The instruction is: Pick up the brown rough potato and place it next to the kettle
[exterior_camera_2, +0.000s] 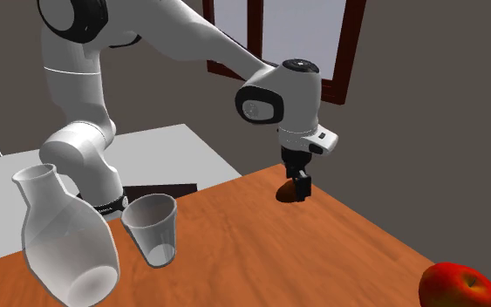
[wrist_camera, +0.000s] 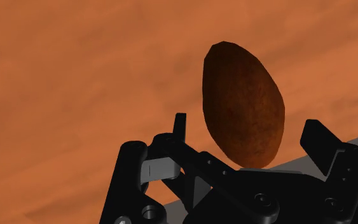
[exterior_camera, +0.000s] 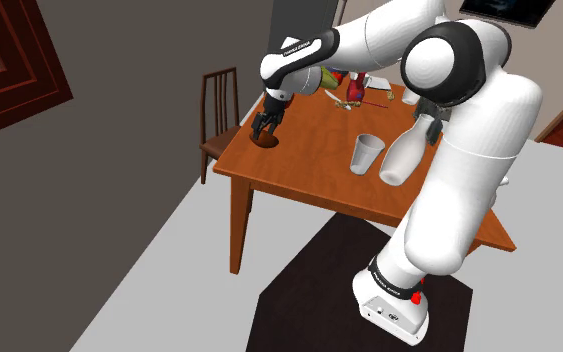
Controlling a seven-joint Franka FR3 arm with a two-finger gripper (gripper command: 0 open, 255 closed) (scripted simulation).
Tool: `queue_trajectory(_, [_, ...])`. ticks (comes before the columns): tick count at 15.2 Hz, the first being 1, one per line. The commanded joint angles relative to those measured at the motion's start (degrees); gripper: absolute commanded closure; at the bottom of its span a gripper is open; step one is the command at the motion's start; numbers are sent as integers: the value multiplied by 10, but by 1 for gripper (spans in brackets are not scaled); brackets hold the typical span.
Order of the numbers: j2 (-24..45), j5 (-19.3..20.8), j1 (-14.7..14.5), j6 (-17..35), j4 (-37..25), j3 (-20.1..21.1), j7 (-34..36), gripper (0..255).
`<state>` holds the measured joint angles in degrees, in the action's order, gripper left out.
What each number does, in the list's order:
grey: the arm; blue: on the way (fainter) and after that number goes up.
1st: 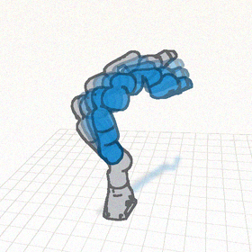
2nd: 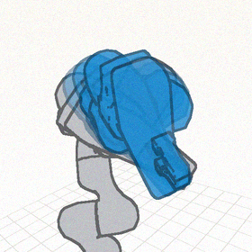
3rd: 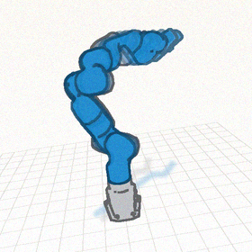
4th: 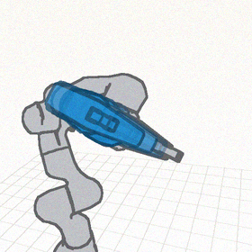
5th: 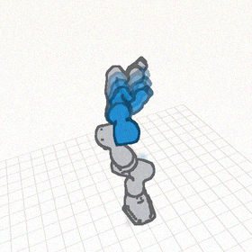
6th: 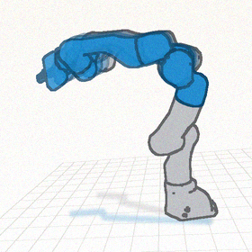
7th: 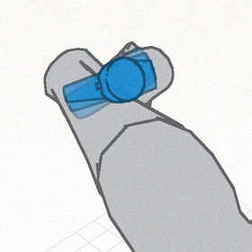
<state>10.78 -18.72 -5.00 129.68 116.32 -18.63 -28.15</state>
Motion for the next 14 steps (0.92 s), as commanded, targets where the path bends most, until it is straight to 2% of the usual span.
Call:
queue_trajectory(1, [6,-4,0,9,3,2,-3,0])
queue_trajectory(8, [6,-4,0,9,3,2,-3,0])
queue_trajectory(9, [6,-4,0,9,3,2,-3,255])
queue_trajectory(14, [6,-4,0,9,3,2,-3,255])
